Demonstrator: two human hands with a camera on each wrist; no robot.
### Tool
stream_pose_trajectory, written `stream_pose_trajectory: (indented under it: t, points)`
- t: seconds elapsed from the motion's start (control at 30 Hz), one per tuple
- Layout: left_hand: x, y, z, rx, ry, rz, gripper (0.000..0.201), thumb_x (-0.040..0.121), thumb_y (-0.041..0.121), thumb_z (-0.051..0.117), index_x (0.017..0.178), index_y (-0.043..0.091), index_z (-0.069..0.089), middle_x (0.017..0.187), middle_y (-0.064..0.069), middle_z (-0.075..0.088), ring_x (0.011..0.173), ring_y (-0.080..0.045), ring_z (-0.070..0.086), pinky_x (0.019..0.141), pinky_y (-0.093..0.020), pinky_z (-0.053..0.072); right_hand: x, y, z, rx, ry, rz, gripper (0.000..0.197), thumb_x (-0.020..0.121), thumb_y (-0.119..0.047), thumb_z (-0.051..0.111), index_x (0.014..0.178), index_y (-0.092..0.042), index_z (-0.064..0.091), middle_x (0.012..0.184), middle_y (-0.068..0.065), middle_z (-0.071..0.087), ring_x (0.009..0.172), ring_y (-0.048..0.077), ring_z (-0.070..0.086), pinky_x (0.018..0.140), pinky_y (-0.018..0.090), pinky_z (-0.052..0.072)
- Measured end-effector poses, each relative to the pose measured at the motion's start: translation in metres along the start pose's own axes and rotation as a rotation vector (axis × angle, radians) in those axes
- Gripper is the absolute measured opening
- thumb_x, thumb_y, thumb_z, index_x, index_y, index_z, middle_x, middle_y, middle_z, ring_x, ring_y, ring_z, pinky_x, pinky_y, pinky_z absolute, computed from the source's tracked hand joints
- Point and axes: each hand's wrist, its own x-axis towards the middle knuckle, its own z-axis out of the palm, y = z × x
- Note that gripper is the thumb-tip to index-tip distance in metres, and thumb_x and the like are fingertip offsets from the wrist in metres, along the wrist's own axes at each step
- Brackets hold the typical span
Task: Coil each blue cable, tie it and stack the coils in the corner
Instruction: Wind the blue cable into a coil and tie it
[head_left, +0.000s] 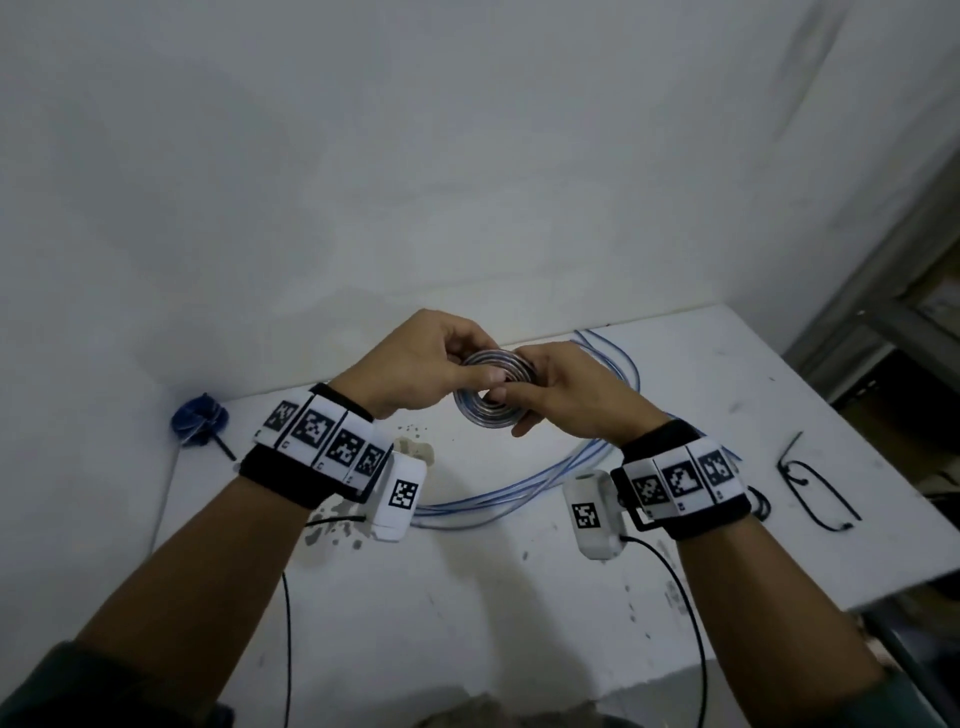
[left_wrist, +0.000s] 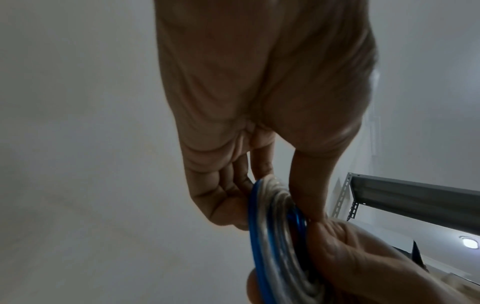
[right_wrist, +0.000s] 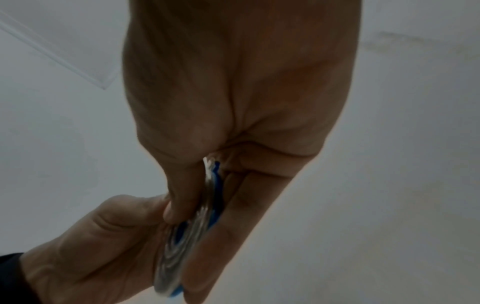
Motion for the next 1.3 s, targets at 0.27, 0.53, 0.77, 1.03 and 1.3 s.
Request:
stream_pose_trajectory:
  t: [0.27,0.53,0.77,1.03,1.3]
  points:
    - [0.034,0.02,0.047,0.149,-0.063,0.034,0.012,0.085,0.014,0.076,0.089,0.02,0.065,0.088,-0.008,0.074,0.083,-0.028,0.072,0.083,-0.052,0.056,-0.018,0.027,-0.05,-0.013,-0.045,0.066,0.021,0.092,-0.015,0.068,0.1,0.004,0.066,0.089,0.018,0.073,0.077,0.027,0.074,0.072,0.04,0.062]
    - [0.061,0.033,0.09,0.149,-0.11,-0.057,0.016,0.079,0.015,0.081,0.09,0.017,0.07,0.081,-0.002,0.075,0.079,-0.024,0.072,0.081,-0.044,0.059,-0.038,0.057,-0.093,-0.036,-0.122,0.128,0.021,0.092,-0.019,0.069,0.098,0.001,0.066,0.091,0.014,0.074,0.074,0.023,0.074,0.071,0.033,0.062]
    - [0.08,0.04,0.131,0.017,0.003,-0.09,0.014,0.085,0.009,0.073,0.09,0.02,0.067,0.079,0.002,0.076,0.074,-0.014,0.072,0.069,-0.031,0.055,-0.048,0.091,-0.118,0.068,-0.032,0.025,0.011,0.097,-0.02,0.062,0.095,-0.009,0.063,0.085,0.003,0.071,0.076,0.022,0.073,0.073,0.04,0.061]
    - [0.098,0.052,0.173,-0.373,0.146,-0.14,0.015,0.079,0.003,0.076,0.09,0.012,0.073,0.087,-0.012,0.076,0.081,-0.037,0.072,0.08,-0.054,0.056,-0.062,0.133,-0.103,0.335,0.529,-0.291,0.031,0.106,-0.013,0.038,0.127,-0.007,0.06,0.113,-0.001,0.069,0.104,0.01,0.066,0.088,0.022,0.052]
    - [0.113,0.049,0.202,-0.535,0.208,-0.169,0.016,0.084,-0.006,0.066,0.097,0.002,0.069,0.087,-0.011,0.075,0.077,-0.02,0.071,0.074,-0.025,0.057,-0.064,0.153,-0.114,0.527,0.667,-0.252,0.03,0.09,-0.008,0.07,0.118,-0.018,0.068,0.106,0.003,0.074,0.098,0.017,0.071,0.087,0.03,0.057]
